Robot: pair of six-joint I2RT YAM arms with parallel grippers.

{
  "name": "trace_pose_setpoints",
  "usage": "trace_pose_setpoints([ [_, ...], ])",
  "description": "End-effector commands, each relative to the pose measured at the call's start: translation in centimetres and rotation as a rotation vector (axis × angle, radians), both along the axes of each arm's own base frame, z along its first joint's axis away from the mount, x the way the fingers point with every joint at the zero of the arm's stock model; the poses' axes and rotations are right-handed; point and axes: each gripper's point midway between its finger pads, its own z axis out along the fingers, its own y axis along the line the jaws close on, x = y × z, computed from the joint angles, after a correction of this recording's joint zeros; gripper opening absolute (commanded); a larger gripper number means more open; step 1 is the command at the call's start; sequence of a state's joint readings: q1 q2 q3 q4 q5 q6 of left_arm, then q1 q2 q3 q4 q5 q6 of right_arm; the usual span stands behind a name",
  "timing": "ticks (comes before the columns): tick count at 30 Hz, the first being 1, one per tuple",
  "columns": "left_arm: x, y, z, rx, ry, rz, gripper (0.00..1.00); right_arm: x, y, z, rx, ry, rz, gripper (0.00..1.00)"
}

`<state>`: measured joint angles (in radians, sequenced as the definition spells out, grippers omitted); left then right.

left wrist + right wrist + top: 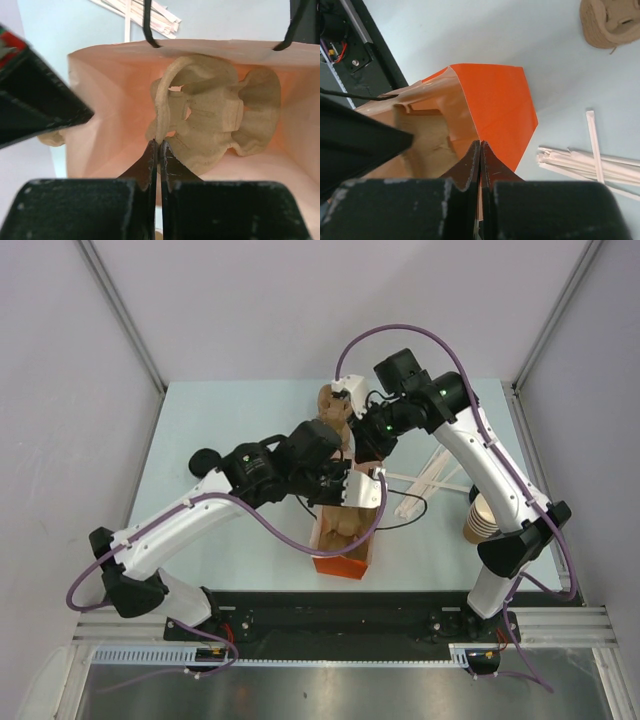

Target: Pack the takeout coffee

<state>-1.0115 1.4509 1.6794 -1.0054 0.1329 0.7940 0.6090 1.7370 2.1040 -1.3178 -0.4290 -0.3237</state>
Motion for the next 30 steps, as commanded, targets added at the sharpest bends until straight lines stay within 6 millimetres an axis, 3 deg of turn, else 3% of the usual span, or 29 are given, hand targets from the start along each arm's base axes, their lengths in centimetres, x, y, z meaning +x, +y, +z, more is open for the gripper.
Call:
trace_pose_setpoints([
  [1,-0.2,-0.7,0.1,-0.058,-0.013,0.014,0.0,-1.1,0.6,1.9,0.055,-0.043,0.048,0.0],
  [12,0.4,-0.6,-5.1,0.065,0.03,0.04,0.0,-1.4,1.0,1.8,0.066,-0.031,0.071,0.0],
  [24,0.9,-1.0,-7.3,0.1,0.043,0.049,0.0,-2.1,1.3,2.0,0.082,-0.015,0.097,0.0],
  [27,1.3,-1.0,-7.5,0.101,0.039,0.066,0.06,-2.2,1.2,1.8,0.081,-0.006,0.102,0.0],
  [30,1.9,-1.3,-6.2,0.077,0.011,0.084,0.24,-2.0,0.9,1.5,0.075,-0.001,0.097,0.0],
])
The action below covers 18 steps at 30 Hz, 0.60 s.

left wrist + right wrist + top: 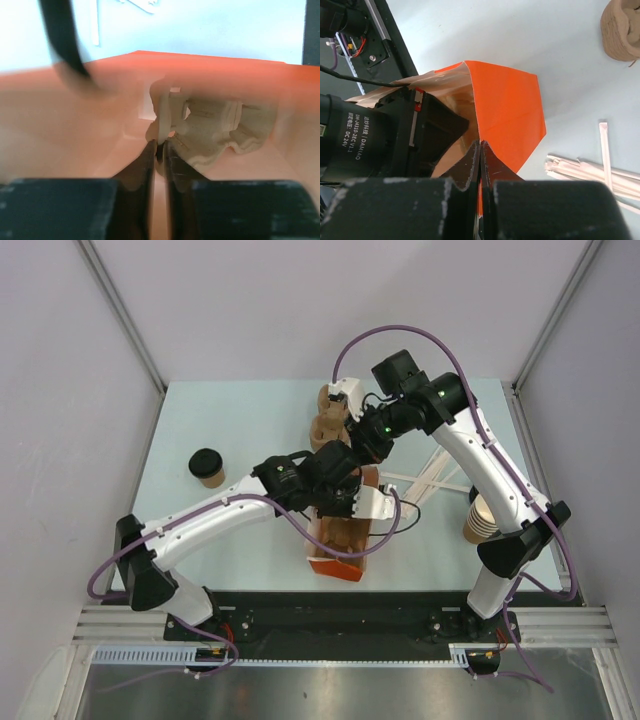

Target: Pack the takeout coffee

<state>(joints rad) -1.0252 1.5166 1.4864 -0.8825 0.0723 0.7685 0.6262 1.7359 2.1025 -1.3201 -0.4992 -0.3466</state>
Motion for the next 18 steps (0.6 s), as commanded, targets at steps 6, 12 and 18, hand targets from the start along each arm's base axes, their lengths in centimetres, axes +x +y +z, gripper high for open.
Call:
trace_pose_setpoints([
  [6,0.9,-1.0,6.4,-0.149,-0.093,0.027,0.45,-0.3,-0.8,1.1,0.038,-0.012,0.006,0.0],
  [12,0.4,-0.9,8.4,-0.196,-0.105,0.014,0.5,0.1,-0.9,0.7,0.028,-0.006,-0.004,0.0],
  [18,-0.2,-1.1,12.1,-0.291,-0.108,0.013,0.59,1.1,-0.8,0.2,0.015,-0.003,-0.02,0.0],
])
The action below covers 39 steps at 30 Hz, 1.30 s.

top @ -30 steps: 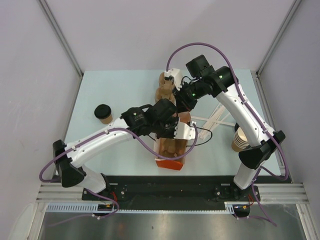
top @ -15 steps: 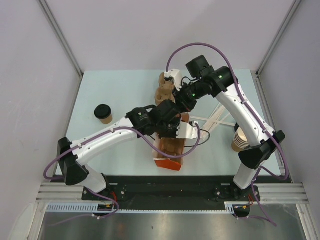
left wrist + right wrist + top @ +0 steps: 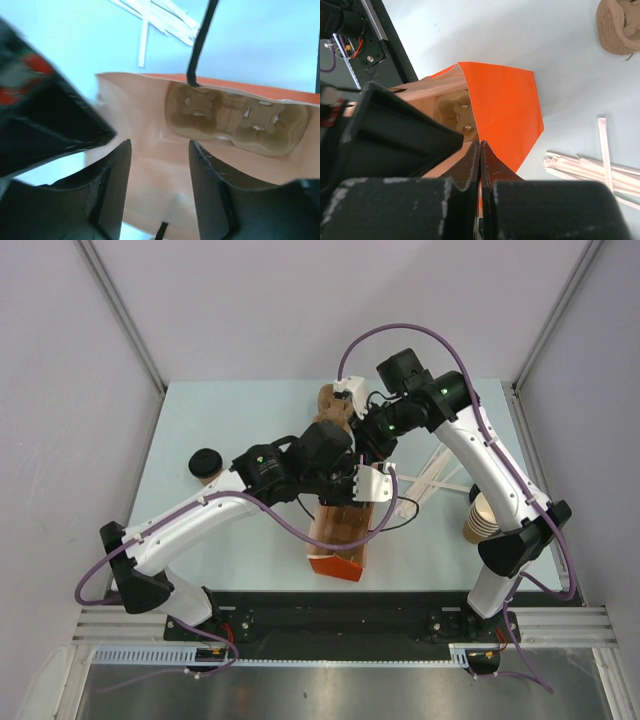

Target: Pack the takeout coffee

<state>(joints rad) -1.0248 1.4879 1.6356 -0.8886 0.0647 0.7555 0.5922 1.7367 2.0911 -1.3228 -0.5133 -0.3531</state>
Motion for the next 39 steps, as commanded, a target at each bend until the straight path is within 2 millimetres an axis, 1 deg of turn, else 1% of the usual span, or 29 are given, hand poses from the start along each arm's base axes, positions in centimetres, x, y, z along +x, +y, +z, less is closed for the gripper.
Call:
trace_pose_setpoints([
  [1,-1.3,0.2,6.5,-0.177,-0.03,-0.006,0.62,0.7,0.1,0.4,0.015,-0.017,-0.001,0.0],
  [2,-1.4,0.3,7.9,-0.215,-0.039,-0.003,0.65,0.9,0.1,0.2,0.011,-0.013,-0.003,0.0],
  [6,-2.7,1.8,12.7,-0.35,-0.069,-0.029,0.86,1.8,0.0,0.0,0.012,-0.006,-0.021,0.0],
  [7,-3.2,2.3,13.4,-0.366,-0.071,-0.039,0.92,2.0,-0.2,0.0,0.013,-0.006,-0.028,0.0],
  [8,-3.6,3.7,15.2,-0.414,-0.088,-0.035,0.95,2.0,-0.1,-0.1,0.013,-0.002,-0.029,0.0],
  [9,-4.2,4.1,16.0,-0.442,-0.085,-0.053,1.0,2.0,-0.1,-0.1,0.016,-0.002,-0.028,0.0],
  [13,-4.9,6.9,18.5,-0.529,-0.083,-0.012,1.0,2.4,0.0,-0.3,0.012,0.001,-0.033,0.0],
  [15,-2.8,9.4,19.1,-0.573,-0.072,0.115,0.99,2.5,0.1,-0.3,0.013,0.003,-0.037,0.0],
  [16,-2.1,10.1,18.7,-0.598,-0.01,0.179,1.0,2.6,0.2,-0.3,0.014,0.001,-0.037,0.0],
  [17,0.7,12.7,18.1,-0.603,-0.002,0.312,0.99,2.6,0.2,-0.3,0.015,0.0,-0.037,0.0],
  [18,2.5,13.7,17.0,-0.596,0.032,0.386,0.99,2.6,0.3,-0.3,0.016,0.0,-0.036,0.0],
  [19,3.5,14.6,15.7,-0.591,0.105,0.444,1.0,2.7,0.3,-0.1,0.017,-0.005,-0.037,0.0],
  [20,5.9,17.8,14.7,-0.591,0.118,0.571,1.0,2.9,0.3,-0.3,0.016,-0.002,-0.038,0.0],
  [21,7.0,19.2,13.8,-0.59,0.156,0.631,1.0,2.9,0.4,-0.3,0.014,-0.002,-0.04,0.0],
  [22,8.6,20.2,11.8,-0.585,0.244,0.698,0.99,3.1,0.4,-0.4,0.013,0.0,-0.041,0.0],
  [23,9.9,22.5,10.6,-0.596,0.284,0.769,1.0,3.2,0.5,-0.4,0.014,-0.001,-0.04,0.0],
  [25,12.0,24.4,8.1,-0.582,0.349,0.873,1.0,3.2,0.6,-0.6,0.014,0.005,-0.039,0.0],
  [26,12.7,26.7,7.2,-0.61,0.378,0.929,1.0,3.4,0.7,-0.8,0.011,0.009,-0.039,0.0],
  [28,14.2,29.0,6.9,-0.67,0.355,1.029,1.0,3.6,0.6,-0.9,0.007,0.006,-0.041,0.0],
  [29,14.6,29.9,5.1,-0.659,0.358,1.092,1.0,3.7,0.6,-1.0,0.006,0.006,-0.041,0.0],
  [30,15.4,30.3,5.2,-0.681,0.318,1.1,1.0,3.8,0.6,-1.0,0.007,0.006,-0.045,0.0],
  [31,15.4,30.1,5.1,-0.698,0.314,1.095,0.99,4.1,0.3,-1.1,0.004,0.007,-0.052,0.0],
  [32,15.0,30.0,3.8,-0.701,0.324,1.094,0.99,4.3,0.2,-1.2,0.004,0.009,-0.056,0.0],
  [33,15.6,30.2,3.8,-0.717,0.285,1.097,1.0,4.5,0.1,-1.2,0.006,0.012,-0.064,0.0],
  [35,15.7,30.7,1.0,-0.676,0.348,1.166,1.0,5.0,-0.3,-1.2,0.008,0.01,-0.076,0.0],
  [36,15.8,31.1,0.2,-0.644,0.367,1.187,0.99,5.1,-0.4,-1.1,0.01,0.01,-0.082,0.0],
  [37,16.2,31.5,0.3,-0.63,0.373,1.21,1.0,5.2,-0.4,-1.1,0.012,0.009,-0.086,0.0],
  [38,16.4,32.2,-2.1,-0.569,0.434,1.269,0.99,5.2,-0.4,-1.1,0.011,0.01,-0.088,0.0],
  [39,16.5,32.5,-2.7,-0.544,0.451,1.291,1.0,5.2,-0.5,-1.1,0.009,0.01,-0.089,0.0],
])
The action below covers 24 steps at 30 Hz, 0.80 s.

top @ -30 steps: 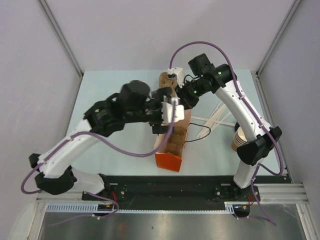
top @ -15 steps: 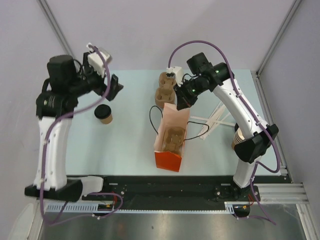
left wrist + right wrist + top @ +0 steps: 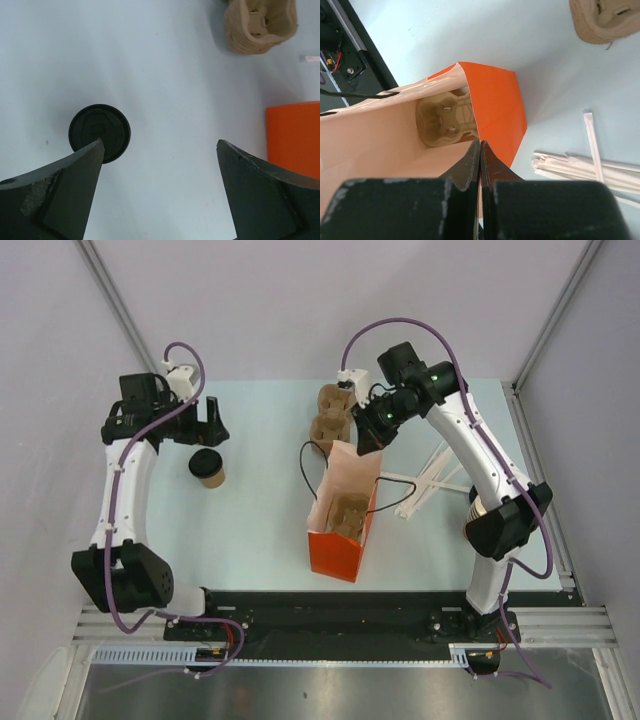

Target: Pack the takeout coffee

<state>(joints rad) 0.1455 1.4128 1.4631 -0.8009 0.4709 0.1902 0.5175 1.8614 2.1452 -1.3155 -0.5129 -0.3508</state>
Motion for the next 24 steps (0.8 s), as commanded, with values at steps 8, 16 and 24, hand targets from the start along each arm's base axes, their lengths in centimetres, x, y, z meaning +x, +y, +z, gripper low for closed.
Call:
trace_pose_setpoints([
  [8,2.9,5.6,-5.2,0.206,0.154,0.184,0.99,1.1,0.1,1.3,0.035,-0.037,-0.022,0.04],
  [16,2.2,6.5,-9.7,0.258,0.274,0.172,0.99,1.0,-0.4,1.3,0.04,-0.023,-0.029,0.37],
  [24,2.4,6.9,-12.3,0.275,0.322,0.148,1.0,1.0,-0.7,1.1,0.043,-0.009,-0.03,0.37],
])
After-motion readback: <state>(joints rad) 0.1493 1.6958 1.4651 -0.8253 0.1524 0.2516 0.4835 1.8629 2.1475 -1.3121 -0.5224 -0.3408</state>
